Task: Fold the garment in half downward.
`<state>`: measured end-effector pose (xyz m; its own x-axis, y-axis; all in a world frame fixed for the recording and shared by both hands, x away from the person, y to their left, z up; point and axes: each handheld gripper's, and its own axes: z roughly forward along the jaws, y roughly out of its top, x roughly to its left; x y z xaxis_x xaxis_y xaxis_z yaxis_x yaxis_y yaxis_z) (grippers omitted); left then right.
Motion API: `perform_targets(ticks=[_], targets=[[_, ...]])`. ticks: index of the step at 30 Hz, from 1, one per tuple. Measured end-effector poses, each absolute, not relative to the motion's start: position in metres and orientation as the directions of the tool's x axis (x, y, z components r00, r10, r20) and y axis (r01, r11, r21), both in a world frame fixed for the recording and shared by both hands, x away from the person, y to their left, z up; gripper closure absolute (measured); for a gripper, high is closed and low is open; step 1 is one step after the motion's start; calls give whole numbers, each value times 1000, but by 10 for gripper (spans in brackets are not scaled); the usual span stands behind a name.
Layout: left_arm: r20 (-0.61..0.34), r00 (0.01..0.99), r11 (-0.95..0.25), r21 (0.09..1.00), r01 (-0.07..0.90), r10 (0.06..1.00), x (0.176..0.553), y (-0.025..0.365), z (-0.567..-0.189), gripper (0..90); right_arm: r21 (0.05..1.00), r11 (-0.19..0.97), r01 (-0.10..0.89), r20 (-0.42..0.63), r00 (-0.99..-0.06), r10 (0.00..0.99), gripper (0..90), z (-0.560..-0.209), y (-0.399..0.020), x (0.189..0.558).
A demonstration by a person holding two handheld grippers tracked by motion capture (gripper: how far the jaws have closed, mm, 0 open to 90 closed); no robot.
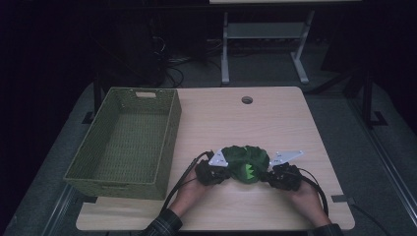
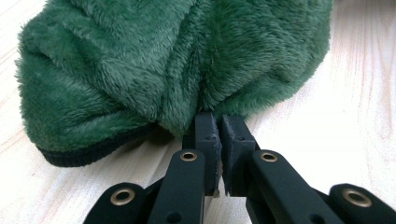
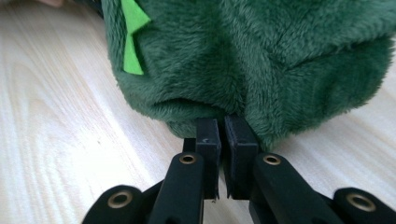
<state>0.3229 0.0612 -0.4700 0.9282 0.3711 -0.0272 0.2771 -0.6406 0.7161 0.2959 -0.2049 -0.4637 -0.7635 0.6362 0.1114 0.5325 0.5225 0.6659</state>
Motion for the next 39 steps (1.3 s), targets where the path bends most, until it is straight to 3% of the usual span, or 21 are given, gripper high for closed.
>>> perform_targets(ticks=[9, 14, 18, 25, 31, 39], targets=[[-40, 928, -632, 721, 284, 372, 315, 68, -462, 826, 691, 506, 517, 97, -759, 643, 675, -455, -211, 283], [-47, 923, -610, 738, 290, 382, 309, 77, -452, 756, 719, 477, 506, 99, -753, 651, 675, -447, -221, 270], [-42, 923, -593, 755, 280, 383, 302, 81, -441, 740, 743, 452, 494, 98, -748, 657, 732, -440, -229, 264], [-28, 926, -579, 773, 259, 377, 311, 69, -429, 878, 764, 435, 476, 71, -733, 677, 894, -427, -227, 279], [-11, 909, -596, 752, 281, 416, 330, 55, -430, 897, 759, 442, 479, 56, -724, 688, 898, -431, -221, 302], [18, 896, -643, 702, 305, 444, 347, 53, -456, 897, 690, 461, 557, 99, -705, 703, 899, -458, -211, 325]])
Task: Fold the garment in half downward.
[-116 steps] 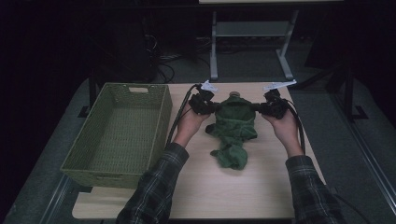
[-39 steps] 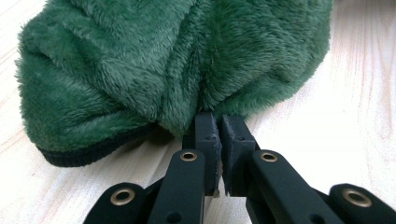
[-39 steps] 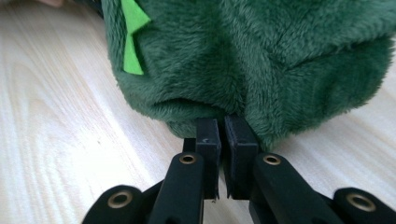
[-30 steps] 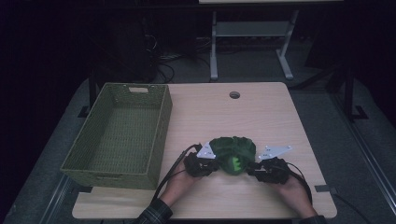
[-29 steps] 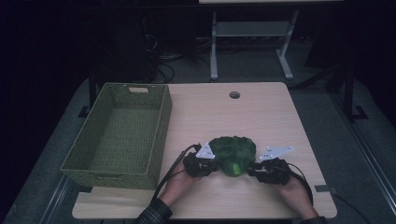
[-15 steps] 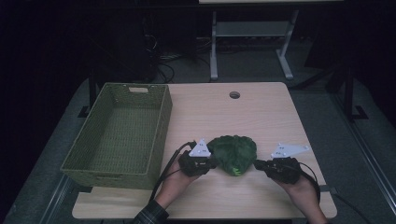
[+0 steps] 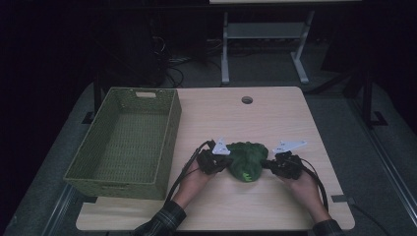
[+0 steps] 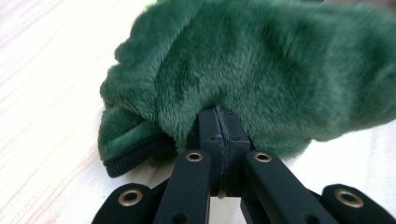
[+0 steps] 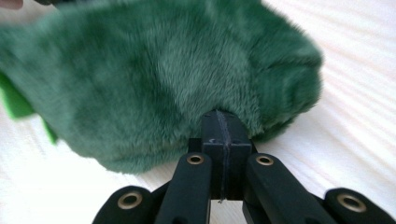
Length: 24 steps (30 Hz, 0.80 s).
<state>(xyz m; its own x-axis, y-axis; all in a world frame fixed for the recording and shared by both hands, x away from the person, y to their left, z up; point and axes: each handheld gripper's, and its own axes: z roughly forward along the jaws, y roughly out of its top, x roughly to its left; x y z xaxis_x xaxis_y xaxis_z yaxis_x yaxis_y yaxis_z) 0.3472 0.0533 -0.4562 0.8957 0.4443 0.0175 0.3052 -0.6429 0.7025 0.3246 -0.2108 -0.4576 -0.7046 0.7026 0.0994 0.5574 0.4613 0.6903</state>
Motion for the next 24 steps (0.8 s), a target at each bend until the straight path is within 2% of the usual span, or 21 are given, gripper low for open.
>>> perform_targets(ticks=[12, 24], targets=[[12, 902, -654, 692, 304, 432, 350, 51, -466, 897, 668, 486, 563, 94, -712, 696, 899, -467, -202, 328], [-35, 908, -601, 739, 305, 417, 337, 66, -439, 886, 763, 380, 522, 95, -673, 734, 899, -428, -235, 325]])
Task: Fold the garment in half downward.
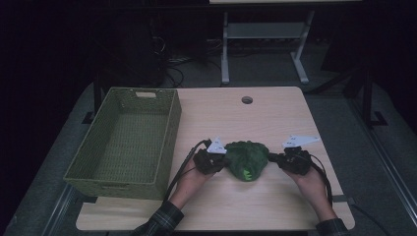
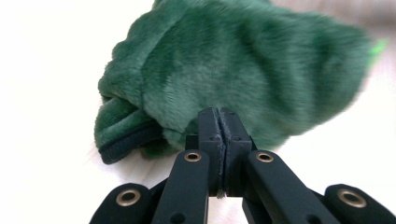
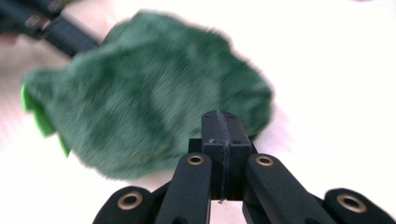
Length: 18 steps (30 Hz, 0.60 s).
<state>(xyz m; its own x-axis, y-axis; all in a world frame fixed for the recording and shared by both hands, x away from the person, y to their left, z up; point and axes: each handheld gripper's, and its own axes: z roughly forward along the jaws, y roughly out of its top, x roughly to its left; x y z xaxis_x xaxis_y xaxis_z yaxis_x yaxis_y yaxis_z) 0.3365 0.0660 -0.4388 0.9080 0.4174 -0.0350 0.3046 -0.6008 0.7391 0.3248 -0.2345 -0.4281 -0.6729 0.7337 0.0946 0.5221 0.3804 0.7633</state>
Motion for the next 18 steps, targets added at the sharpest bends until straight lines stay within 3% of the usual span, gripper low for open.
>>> perform_targets(ticks=[9, 18], targets=[[-75, 926, -597, 745, 299, 370, 310, 68, -440, 886, 786, 321, 529, 109, -628, 770, 899, -420, -243, 355], [-94, 946, -629, 726, 278, 309, 295, 51, -450, 878, 762, 322, 562, 148, -635, 758, 899, -431, -225, 397]])
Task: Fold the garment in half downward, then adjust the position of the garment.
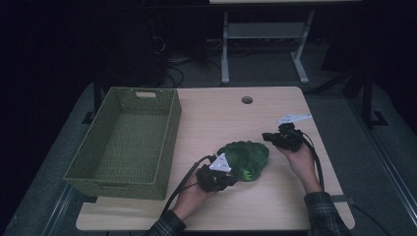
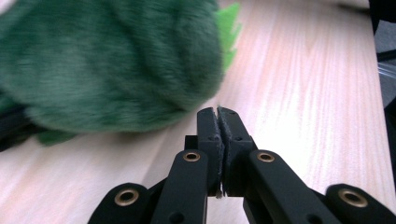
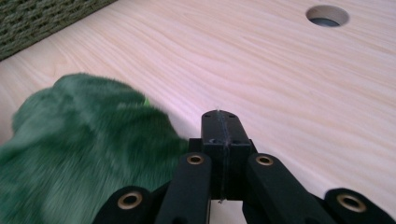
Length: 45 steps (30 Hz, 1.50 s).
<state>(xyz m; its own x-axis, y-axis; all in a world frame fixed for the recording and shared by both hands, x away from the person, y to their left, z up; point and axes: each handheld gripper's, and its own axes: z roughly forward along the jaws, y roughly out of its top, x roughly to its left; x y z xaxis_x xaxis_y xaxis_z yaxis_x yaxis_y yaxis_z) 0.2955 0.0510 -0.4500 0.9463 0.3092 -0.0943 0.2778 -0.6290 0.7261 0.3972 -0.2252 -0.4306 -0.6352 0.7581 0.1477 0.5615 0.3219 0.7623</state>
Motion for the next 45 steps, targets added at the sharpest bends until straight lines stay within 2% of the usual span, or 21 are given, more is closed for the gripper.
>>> perform_targets(ticks=[8, 17, 29, 45], targets=[[-115, 949, -625, 729, 281, 293, 297, 33, -460, 875, 736, 358, 575, 173, -671, 721, 899, -444, -210, 417], [-111, 942, -624, 724, 296, 318, 306, 33, -466, 875, 697, 395, 599, 225, -705, 672, 899, -455, -209, 419], [-111, 925, -614, 719, 327, 363, 316, 51, -465, 876, 673, 439, 595, 226, -731, 644, 898, -451, -214, 404], [-106, 897, -589, 720, 368, 430, 333, 74, -464, 893, 668, 471, 576, 212, -754, 622, 899, -451, -223, 365]])
